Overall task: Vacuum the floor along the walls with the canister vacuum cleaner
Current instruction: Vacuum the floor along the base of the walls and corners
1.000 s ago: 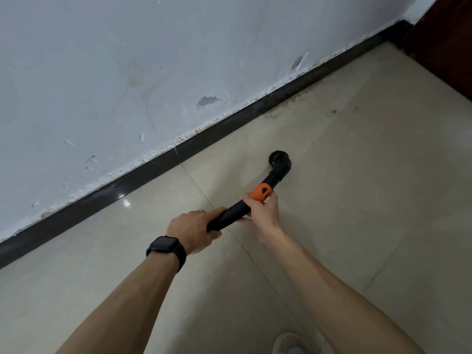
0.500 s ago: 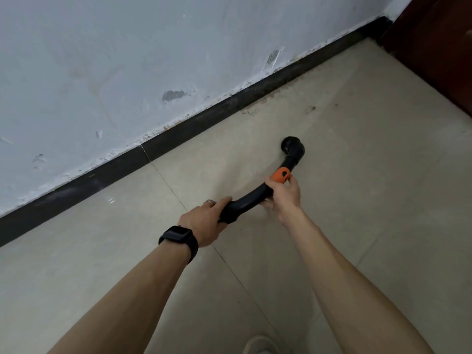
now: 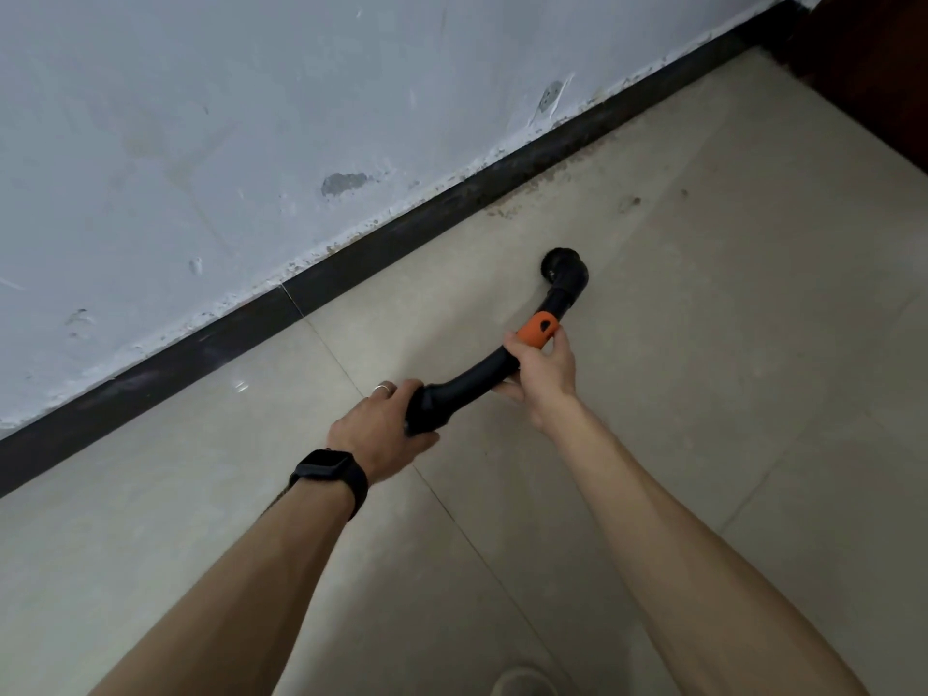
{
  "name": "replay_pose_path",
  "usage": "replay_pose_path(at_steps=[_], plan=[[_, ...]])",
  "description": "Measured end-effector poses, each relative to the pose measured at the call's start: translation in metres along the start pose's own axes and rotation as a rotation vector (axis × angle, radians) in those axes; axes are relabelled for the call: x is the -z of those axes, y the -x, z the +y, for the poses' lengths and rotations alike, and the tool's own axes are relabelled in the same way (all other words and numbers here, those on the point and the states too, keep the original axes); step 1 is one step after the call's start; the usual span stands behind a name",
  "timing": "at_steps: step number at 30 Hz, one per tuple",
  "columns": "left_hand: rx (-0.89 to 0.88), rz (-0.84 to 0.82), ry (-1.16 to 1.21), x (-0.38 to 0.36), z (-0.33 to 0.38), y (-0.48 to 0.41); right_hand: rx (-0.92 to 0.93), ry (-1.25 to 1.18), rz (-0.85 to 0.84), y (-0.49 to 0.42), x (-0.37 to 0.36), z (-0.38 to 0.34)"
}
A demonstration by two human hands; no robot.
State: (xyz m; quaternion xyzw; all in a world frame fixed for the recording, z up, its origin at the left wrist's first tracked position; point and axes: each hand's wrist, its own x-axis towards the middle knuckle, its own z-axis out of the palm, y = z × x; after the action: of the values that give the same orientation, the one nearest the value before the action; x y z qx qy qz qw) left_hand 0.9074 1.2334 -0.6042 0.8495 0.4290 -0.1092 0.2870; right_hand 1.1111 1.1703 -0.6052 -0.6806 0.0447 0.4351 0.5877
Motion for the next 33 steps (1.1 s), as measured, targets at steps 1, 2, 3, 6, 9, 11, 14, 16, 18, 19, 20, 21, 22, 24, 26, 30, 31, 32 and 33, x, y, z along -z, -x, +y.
replay_pose_path(at_steps=[1,2,3,6,9,11,14,16,18,19,20,21,22,24,26,30,31,32,33], plan=[[0.004,0.011,0.003,0.002,-0.006,0.002,-0.007,0.008,-0.017,0.001,-0.006,0.002],[0.01,0.018,0.007,0.004,-0.011,0.003,-0.014,0.02,-0.033,0.001,-0.012,0.003],[0.018,0.022,0.017,0.005,-0.015,0.005,-0.018,0.036,-0.048,0.001,-0.017,0.002],[0.054,0.047,0.068,0.01,-0.018,0.006,-0.007,0.071,-0.086,-0.006,-0.03,-0.008],[0.083,0.111,0.15,0.018,-0.011,-0.004,0.031,0.115,-0.071,-0.015,-0.046,-0.027],[0.093,0.162,0.19,0.024,-0.007,-0.014,0.042,0.128,-0.053,-0.021,-0.058,-0.041],[0.106,0.201,0.223,0.029,-0.006,-0.026,0.04,0.163,-0.045,-0.03,-0.068,-0.054],[0.117,0.21,0.233,0.029,-0.007,-0.029,0.041,0.185,-0.054,-0.036,-0.072,-0.057],[0.124,0.216,0.244,0.025,-0.008,-0.03,0.034,0.197,-0.067,-0.04,-0.077,-0.057],[0.126,0.22,0.253,0.023,-0.009,-0.03,0.033,0.205,-0.075,-0.041,-0.079,-0.057],[0.129,0.223,0.263,0.022,-0.011,-0.031,0.032,0.213,-0.084,-0.041,-0.082,-0.056],[0.133,0.222,0.273,0.022,-0.014,-0.031,0.031,0.222,-0.092,-0.042,-0.084,-0.056],[0.137,0.219,0.281,0.022,-0.016,-0.032,0.03,0.226,-0.097,-0.042,-0.085,-0.055],[0.14,0.202,0.277,0.022,-0.02,-0.031,0.027,0.223,-0.102,-0.041,-0.086,-0.053],[0.134,0.177,0.235,0.022,-0.023,-0.027,0.016,0.217,-0.108,-0.038,-0.083,-0.047],[0.131,0.108,0.136,0.024,-0.037,-0.008,-0.052,0.198,-0.169,-0.023,-0.076,-0.024],[0.128,0.091,0.11,0.025,-0.042,-0.002,-0.066,0.182,-0.186,-0.017,-0.077,-0.017],[0.13,0.073,0.09,0.028,-0.048,0.004,-0.068,0.174,-0.198,-0.011,-0.081,-0.01],[0.138,0.056,0.077,0.03,-0.054,0.011,-0.059,0.176,-0.208,-0.004,-0.086,-0.004]])
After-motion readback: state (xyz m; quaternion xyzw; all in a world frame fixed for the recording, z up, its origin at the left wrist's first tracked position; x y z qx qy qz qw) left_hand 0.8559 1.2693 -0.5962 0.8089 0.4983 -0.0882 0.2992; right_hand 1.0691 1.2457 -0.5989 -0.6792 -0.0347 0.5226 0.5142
